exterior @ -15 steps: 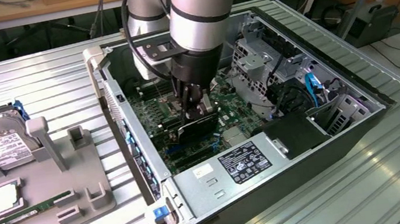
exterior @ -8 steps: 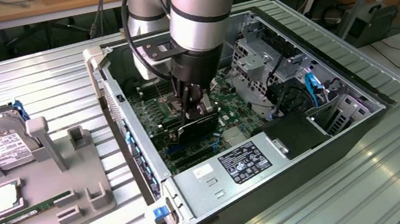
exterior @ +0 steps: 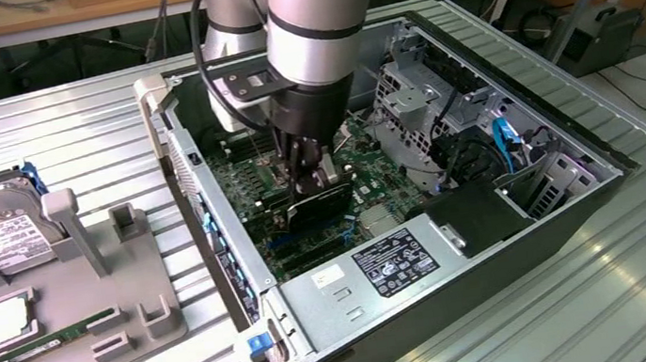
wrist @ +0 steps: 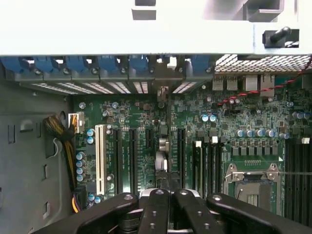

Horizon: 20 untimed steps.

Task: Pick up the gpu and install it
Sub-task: 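Press down on the gpu until it lock into place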

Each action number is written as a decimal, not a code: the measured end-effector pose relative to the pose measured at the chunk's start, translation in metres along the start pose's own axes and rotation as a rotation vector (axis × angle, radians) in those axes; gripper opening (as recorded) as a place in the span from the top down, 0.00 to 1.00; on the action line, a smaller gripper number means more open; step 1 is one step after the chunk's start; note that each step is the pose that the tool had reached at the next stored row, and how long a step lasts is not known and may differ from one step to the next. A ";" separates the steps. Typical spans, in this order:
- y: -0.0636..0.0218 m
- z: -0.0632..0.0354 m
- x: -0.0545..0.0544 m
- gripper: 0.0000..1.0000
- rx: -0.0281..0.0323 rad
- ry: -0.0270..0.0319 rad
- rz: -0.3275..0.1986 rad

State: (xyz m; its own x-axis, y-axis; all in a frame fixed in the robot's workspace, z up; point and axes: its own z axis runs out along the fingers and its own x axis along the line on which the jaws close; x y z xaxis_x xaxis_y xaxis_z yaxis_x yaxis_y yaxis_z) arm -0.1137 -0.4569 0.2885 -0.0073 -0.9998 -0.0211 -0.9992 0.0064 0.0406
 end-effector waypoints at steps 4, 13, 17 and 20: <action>0.0031 0.0059 -0.003 0.89 0.0058 0.0001 0.000; 0.0028 0.0149 -0.005 0.89 0.0064 -0.0006 0.000; 0.0034 0.0158 -0.003 0.89 0.0067 -0.0011 -0.001; 0.0037 0.0167 -0.002 0.89 0.0069 -0.0017 -0.002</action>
State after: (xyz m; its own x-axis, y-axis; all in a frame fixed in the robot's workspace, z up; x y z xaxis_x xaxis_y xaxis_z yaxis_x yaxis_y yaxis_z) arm -0.1181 -0.4543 0.2720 -0.0057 -0.9997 -0.0229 -0.9994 0.0049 0.0336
